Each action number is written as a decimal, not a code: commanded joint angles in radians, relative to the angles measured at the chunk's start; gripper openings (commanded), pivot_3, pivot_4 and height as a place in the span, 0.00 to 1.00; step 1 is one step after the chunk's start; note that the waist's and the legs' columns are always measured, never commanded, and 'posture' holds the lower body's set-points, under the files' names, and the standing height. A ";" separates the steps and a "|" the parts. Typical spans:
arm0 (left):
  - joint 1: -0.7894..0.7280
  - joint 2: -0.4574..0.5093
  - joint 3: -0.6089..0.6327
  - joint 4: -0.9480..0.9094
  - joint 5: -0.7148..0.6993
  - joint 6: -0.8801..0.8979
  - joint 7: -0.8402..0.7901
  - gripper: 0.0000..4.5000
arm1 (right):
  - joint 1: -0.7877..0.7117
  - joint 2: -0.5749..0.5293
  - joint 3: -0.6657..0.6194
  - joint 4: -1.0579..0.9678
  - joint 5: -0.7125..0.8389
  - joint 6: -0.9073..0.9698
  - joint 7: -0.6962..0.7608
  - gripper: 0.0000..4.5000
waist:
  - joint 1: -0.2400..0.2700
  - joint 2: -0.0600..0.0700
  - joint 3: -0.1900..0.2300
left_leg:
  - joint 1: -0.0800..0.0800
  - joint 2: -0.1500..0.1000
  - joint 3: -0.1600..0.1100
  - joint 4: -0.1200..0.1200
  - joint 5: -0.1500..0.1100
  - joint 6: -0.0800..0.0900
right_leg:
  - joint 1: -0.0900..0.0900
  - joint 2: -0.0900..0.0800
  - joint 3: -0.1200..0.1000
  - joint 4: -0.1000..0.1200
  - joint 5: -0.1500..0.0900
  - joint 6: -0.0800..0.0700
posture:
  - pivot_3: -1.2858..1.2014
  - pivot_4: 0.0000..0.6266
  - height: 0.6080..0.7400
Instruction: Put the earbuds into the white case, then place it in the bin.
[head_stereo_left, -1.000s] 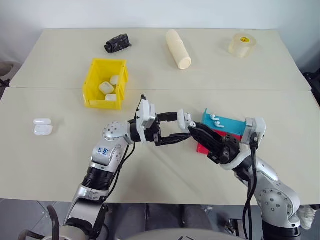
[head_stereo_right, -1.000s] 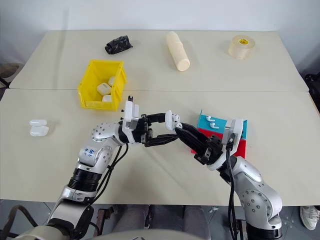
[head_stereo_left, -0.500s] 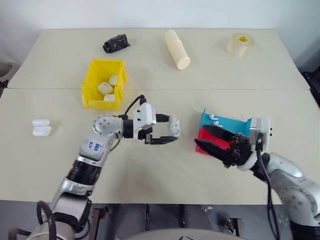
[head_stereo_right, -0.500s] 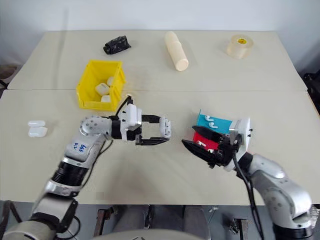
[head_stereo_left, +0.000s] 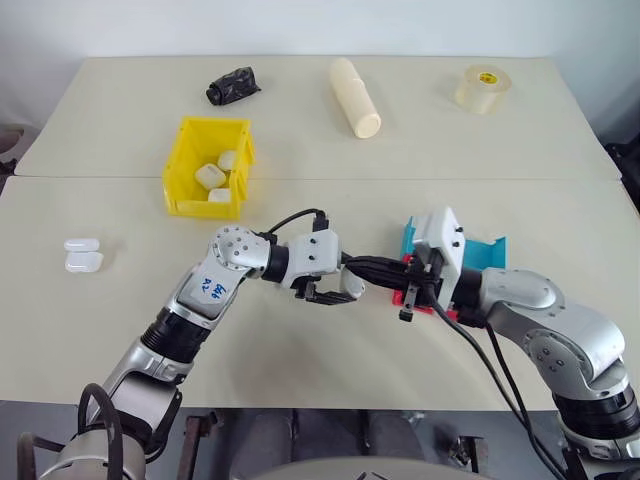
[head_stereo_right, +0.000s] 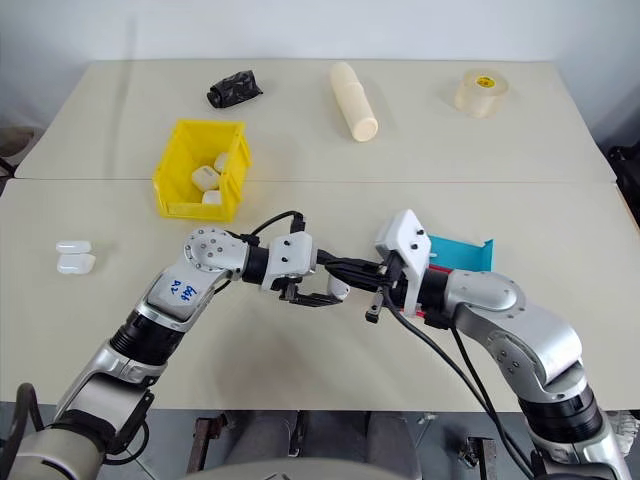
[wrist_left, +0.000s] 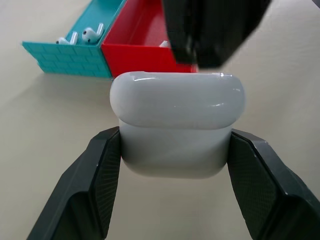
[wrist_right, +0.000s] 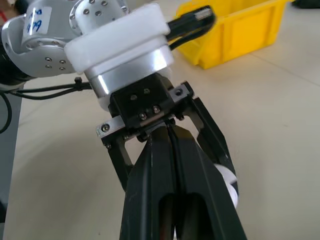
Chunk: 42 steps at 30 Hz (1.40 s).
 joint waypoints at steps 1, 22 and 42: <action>0.001 -0.010 0.012 -0.062 -0.017 -0.001 0.004 0.65 | -0.006 -0.011 0.017 -0.012 -0.024 0.024 0.003 0.01 | 0.002 0.000 0.000 | 0.000 0.000 0.000 0.000 0.000 0.000 | 0.000 0.000 0.000 0.000 0.000 0.000 | 0.52 0.24 1.00; 0.392 -0.025 0.415 -0.276 -0.166 0.010 0.314 0.65 | 0.428 -0.008 -0.379 0.053 -0.016 -0.394 0.283 0.42 | 0.000 -0.001 0.000 | 0.000 0.003 0.001 -0.001 0.000 0.000 | 0.001 0.001 0.000 0.003 0.000 0.000 | 0.52 0.24 1.00; -0.014 -0.080 0.667 0.244 -0.184 0.049 0.792 0.65 | 0.383 0.033 -0.368 0.064 -0.103 -0.545 0.238 0.99 | 0.019 -0.002 0.001 | 0.002 -0.003 0.001 0.003 0.000 0.000 | 0.001 0.001 0.000 0.004 0.000 0.000 | 0.52 0.24 1.00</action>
